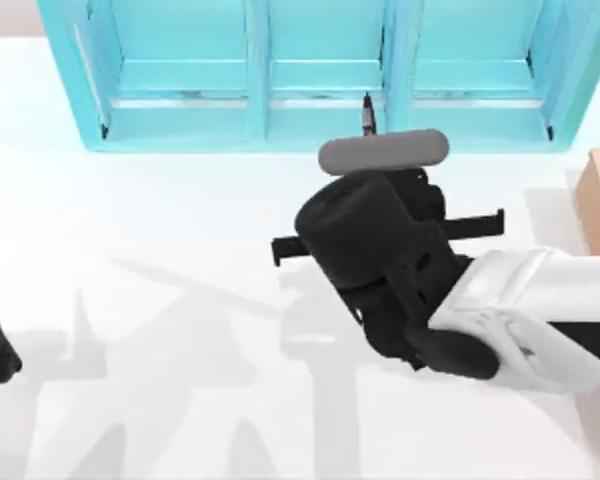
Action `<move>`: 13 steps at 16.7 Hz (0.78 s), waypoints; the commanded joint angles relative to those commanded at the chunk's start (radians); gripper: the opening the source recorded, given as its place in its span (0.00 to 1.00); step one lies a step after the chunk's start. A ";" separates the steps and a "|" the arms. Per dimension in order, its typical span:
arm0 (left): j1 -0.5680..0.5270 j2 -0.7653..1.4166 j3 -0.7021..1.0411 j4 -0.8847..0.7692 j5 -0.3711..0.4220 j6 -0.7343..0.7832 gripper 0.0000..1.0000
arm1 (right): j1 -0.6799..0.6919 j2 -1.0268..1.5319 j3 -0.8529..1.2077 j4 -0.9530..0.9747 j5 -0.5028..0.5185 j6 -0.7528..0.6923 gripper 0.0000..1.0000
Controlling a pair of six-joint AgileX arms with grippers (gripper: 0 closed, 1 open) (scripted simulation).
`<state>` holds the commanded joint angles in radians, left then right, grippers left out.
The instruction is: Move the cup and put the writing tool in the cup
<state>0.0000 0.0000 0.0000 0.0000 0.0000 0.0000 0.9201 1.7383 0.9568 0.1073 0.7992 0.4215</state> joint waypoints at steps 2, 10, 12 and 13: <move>0.000 0.000 0.000 0.000 0.000 0.000 1.00 | 0.043 -0.062 -0.116 0.199 0.136 -0.113 0.00; 0.000 0.000 0.000 0.000 0.000 0.000 1.00 | 0.200 -0.280 -0.453 0.825 0.553 -0.439 0.00; 0.000 0.000 0.000 0.000 0.000 0.000 1.00 | 0.223 -0.311 -0.493 0.902 0.606 -0.478 0.00; 0.000 0.000 0.000 0.000 0.000 0.000 1.00 | 0.230 -0.321 -0.505 0.924 0.622 -0.489 0.00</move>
<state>0.0000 0.0000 0.0000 0.0000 0.0000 0.0000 1.1506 1.4177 0.4519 1.0312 1.4213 -0.0679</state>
